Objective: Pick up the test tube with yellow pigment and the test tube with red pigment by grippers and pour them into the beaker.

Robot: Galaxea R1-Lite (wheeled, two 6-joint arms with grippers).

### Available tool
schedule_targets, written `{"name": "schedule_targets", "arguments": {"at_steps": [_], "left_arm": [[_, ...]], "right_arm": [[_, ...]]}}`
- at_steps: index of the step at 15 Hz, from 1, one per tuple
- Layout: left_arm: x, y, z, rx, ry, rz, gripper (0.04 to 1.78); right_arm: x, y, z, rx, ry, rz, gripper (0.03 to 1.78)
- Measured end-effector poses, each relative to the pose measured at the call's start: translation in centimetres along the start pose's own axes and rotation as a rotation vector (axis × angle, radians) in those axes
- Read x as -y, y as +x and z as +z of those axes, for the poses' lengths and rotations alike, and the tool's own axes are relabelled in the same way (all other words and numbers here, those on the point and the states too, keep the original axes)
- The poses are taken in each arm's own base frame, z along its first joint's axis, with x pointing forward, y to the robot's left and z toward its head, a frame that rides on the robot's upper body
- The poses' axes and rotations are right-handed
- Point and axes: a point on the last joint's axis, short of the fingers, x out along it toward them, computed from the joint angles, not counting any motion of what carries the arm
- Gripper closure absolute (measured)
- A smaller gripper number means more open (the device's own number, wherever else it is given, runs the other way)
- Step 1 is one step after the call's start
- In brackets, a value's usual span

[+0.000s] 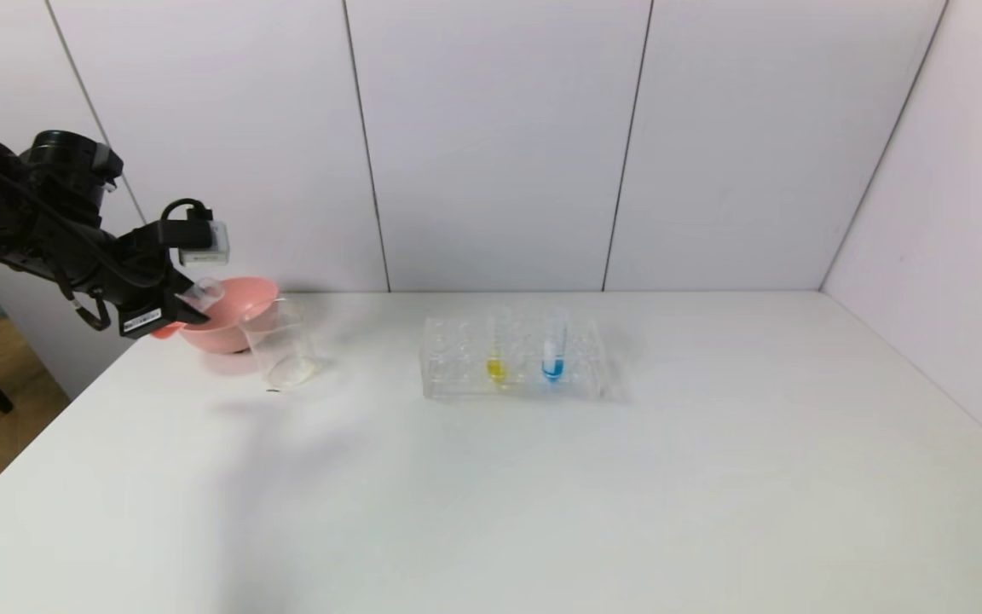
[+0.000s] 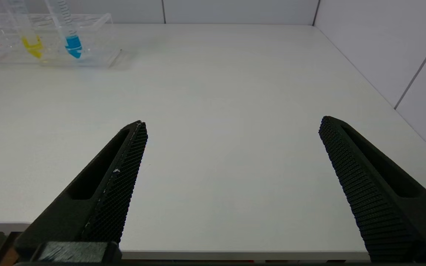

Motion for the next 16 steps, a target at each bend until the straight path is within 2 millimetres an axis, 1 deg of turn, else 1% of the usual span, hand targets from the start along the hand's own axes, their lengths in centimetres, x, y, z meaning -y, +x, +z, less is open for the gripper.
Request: {"name": "schedule_targets", "arguments": {"at_steps": [4, 16], "left_arm": [[0.1, 0.2, 0.8, -0.002, 0.01, -0.02, 1.37], [-0.3, -0.2, 1.8, -0.046, 0.013, -0.085, 1.37]], "right_arm": [[0.0, 0.0, 0.0, 0.0, 0.0, 0.0, 0.11], [0.0, 0.0, 0.0, 0.0, 0.0, 0.0, 0.11]]}}
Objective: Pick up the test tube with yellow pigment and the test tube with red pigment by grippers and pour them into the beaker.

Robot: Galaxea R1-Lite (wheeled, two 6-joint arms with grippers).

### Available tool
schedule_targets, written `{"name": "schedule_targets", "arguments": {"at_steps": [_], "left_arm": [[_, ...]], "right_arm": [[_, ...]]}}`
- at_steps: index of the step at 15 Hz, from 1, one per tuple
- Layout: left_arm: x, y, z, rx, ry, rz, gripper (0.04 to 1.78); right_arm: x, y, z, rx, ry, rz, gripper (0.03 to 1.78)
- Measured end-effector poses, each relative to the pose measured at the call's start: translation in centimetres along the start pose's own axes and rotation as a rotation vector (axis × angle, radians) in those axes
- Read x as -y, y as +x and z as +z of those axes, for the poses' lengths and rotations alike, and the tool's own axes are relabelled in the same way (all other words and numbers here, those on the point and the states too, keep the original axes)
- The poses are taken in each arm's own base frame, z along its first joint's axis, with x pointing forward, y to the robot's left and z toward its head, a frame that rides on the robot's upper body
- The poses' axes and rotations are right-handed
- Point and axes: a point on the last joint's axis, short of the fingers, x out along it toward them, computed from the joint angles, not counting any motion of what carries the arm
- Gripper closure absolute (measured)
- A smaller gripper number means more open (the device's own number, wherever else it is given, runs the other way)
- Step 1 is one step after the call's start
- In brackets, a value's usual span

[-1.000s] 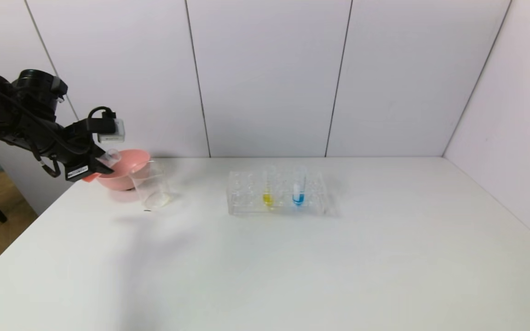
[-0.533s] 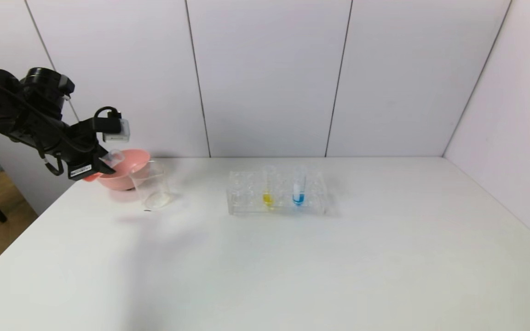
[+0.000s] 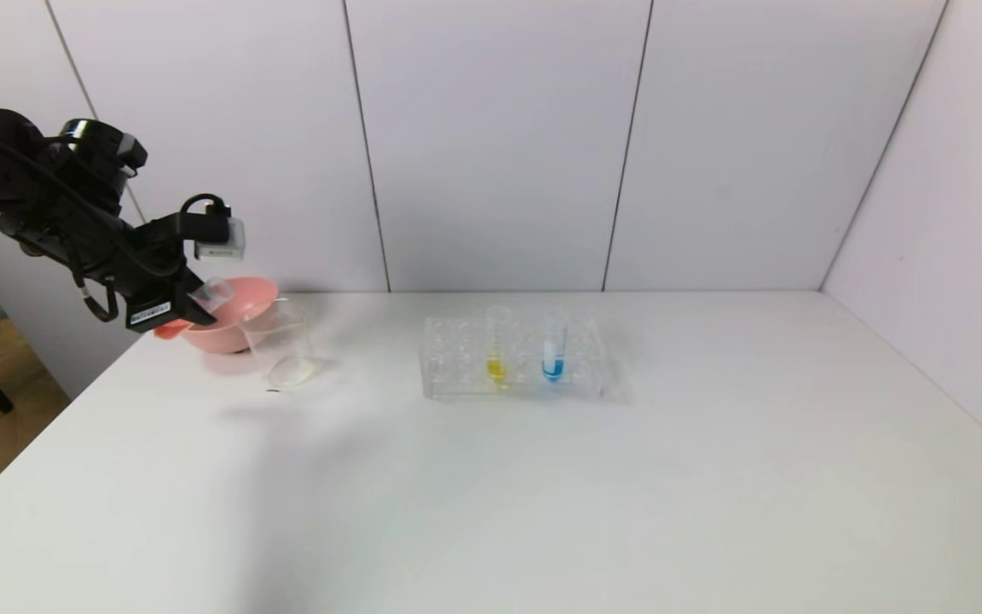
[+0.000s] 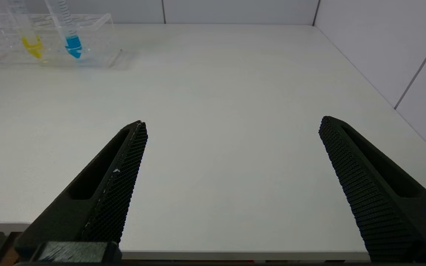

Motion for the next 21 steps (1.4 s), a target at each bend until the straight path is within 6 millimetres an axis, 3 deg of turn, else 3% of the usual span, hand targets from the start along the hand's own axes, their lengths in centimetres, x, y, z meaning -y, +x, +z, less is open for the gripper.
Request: {"name": "schedule_targets", "arguments": {"at_steps": [21], "left_arm": [[0.1, 1.4, 1.0, -0.171, 0.041, 0.023, 1.37]], "right_arm": [[0.0, 0.0, 0.0, 0.0, 0.0, 0.0, 0.11]]}}
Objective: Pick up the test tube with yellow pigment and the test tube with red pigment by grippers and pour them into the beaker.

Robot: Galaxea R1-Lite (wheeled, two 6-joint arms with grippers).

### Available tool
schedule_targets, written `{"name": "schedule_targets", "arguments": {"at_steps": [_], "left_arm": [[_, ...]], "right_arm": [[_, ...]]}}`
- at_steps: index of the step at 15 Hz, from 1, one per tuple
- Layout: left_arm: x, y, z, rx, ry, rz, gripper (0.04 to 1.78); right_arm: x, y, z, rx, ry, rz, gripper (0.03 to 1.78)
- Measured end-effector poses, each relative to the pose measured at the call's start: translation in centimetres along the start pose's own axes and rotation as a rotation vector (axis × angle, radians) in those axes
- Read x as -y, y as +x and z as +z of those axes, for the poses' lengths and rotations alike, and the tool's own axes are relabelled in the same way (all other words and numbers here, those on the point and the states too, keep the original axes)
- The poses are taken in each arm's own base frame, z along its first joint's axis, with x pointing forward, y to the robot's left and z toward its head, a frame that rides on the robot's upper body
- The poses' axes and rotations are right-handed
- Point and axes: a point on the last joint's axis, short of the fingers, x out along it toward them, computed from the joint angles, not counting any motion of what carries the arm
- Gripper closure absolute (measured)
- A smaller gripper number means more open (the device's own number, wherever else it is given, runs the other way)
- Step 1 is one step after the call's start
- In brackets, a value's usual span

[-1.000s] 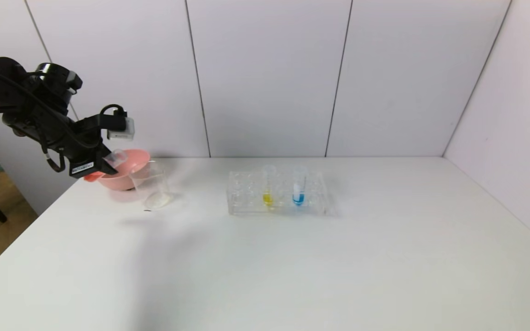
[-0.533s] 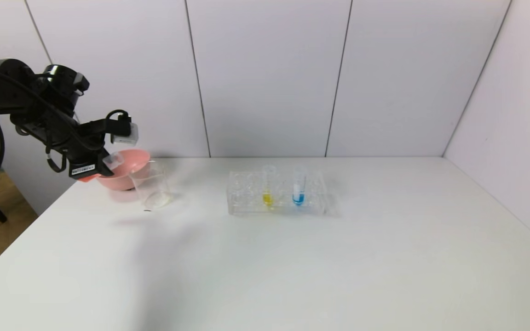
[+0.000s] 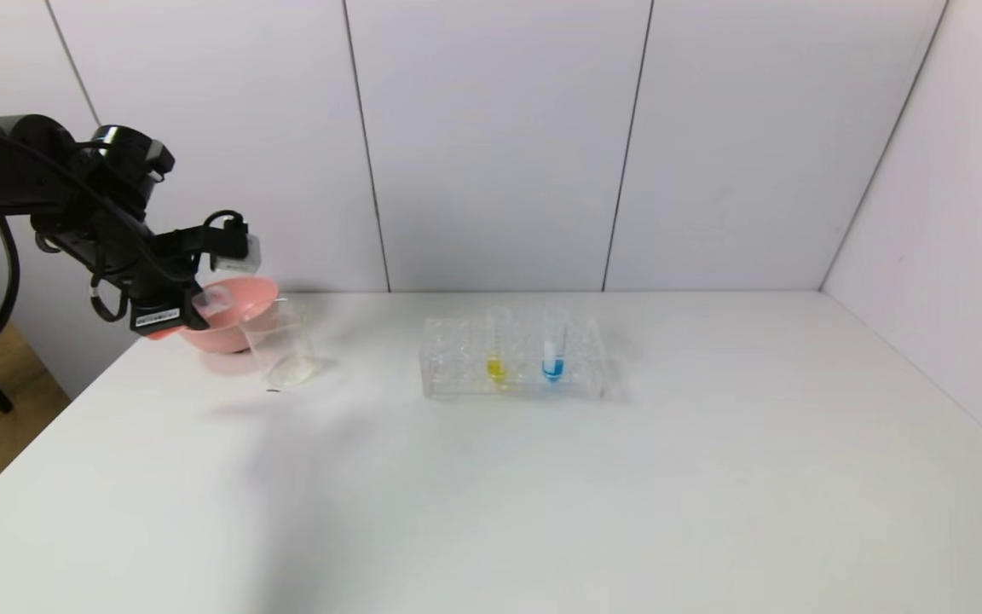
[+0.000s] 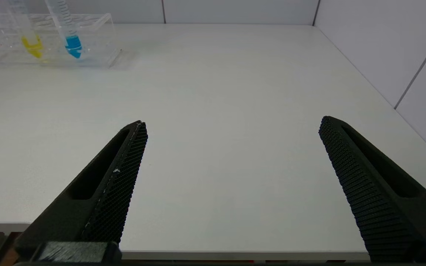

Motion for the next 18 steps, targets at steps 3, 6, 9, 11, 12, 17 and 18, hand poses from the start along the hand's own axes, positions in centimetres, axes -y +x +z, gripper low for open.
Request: {"name": "schedule_targets", "arguments": {"at_steps": [3, 6, 9, 11, 12, 17, 18], "left_arm": [[0.1, 0.4, 0.2, -0.019, 0.005, -0.001, 1.37], [0.1, 0.7, 0.5, -0.05, 0.013, 0.003, 1.37], [0.2, 0.9, 0.6, -0.067, 0.018, 0.001, 1.37], [0.3, 0.9, 0.8, -0.068, 0.021, 0.0, 1.37], [0.3, 0.9, 0.9, -0.069, 0.024, 0.003, 1.37], [0.4, 0.9, 1.4, -0.102, 0.037, 0.019, 1.37], [0.4, 0.9, 1.4, -0.106, 0.037, 0.02, 1.37]], "right_arm": [[0.0, 0.0, 0.0, 0.0, 0.0, 0.0, 0.11], [0.0, 0.0, 0.0, 0.0, 0.0, 0.0, 0.11], [0.0, 0.0, 0.0, 0.0, 0.0, 0.0, 0.11], [0.0, 0.0, 0.0, 0.0, 0.0, 0.0, 0.11], [0.0, 0.0, 0.0, 0.0, 0.0, 0.0, 0.11], [0.0, 0.0, 0.0, 0.0, 0.0, 0.0, 0.11], [0.0, 0.0, 0.0, 0.0, 0.0, 0.0, 0.11]]}}
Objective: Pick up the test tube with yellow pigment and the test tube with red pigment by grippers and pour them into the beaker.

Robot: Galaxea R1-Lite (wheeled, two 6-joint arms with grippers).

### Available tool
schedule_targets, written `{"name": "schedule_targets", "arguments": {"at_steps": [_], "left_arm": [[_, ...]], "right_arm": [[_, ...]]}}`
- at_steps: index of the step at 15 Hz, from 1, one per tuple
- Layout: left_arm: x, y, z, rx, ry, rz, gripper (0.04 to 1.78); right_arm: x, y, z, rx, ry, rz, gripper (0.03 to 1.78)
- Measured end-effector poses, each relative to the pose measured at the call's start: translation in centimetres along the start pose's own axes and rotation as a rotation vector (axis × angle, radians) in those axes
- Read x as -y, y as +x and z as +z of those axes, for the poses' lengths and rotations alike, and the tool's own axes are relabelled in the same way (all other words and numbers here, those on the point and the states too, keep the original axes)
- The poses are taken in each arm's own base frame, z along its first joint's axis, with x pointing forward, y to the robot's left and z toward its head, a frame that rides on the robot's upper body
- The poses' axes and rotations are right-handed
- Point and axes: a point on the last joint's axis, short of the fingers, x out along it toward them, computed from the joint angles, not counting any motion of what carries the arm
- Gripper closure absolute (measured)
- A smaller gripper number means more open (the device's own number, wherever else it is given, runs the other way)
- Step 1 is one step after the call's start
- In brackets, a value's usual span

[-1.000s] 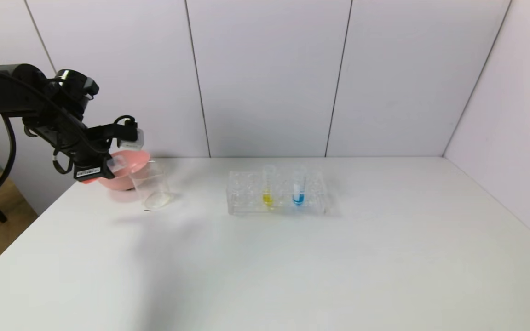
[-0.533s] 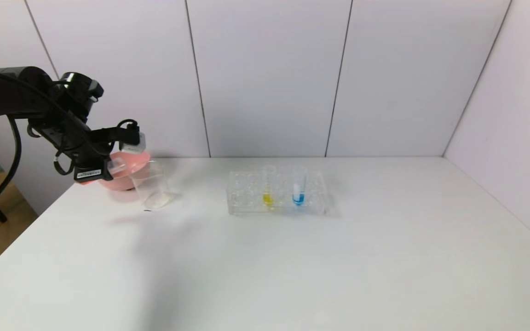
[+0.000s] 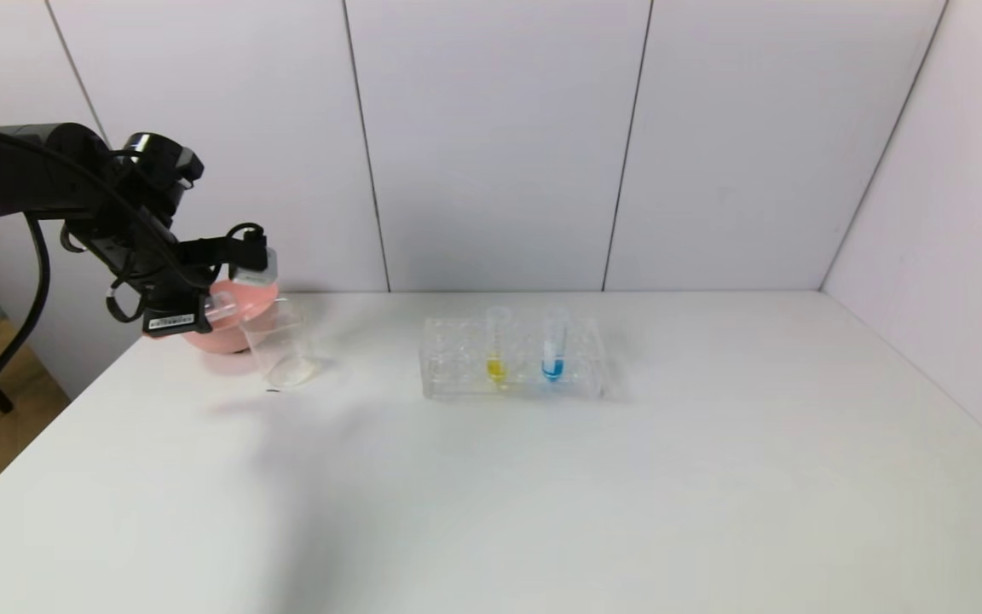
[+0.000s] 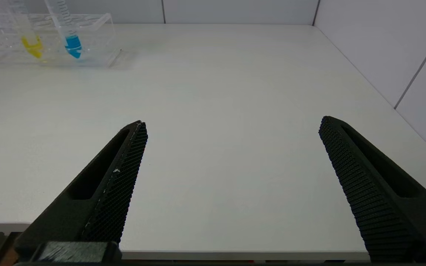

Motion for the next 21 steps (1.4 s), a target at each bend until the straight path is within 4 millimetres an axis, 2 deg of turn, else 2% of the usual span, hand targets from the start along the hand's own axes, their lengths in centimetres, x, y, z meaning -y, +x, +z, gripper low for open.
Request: {"name": "schedule_targets", "arguments": {"at_steps": [8, 21], "left_arm": [[0.1, -0.1, 0.5, -0.065, 0.013, 0.018, 1.37], [0.4, 0.1, 1.1, -0.077, 0.029, 0.017, 1.37]], "right_arm": [[0.0, 0.0, 0.0, 0.0, 0.0, 0.0, 0.11], [0.0, 0.0, 0.0, 0.0, 0.0, 0.0, 0.11]]}}
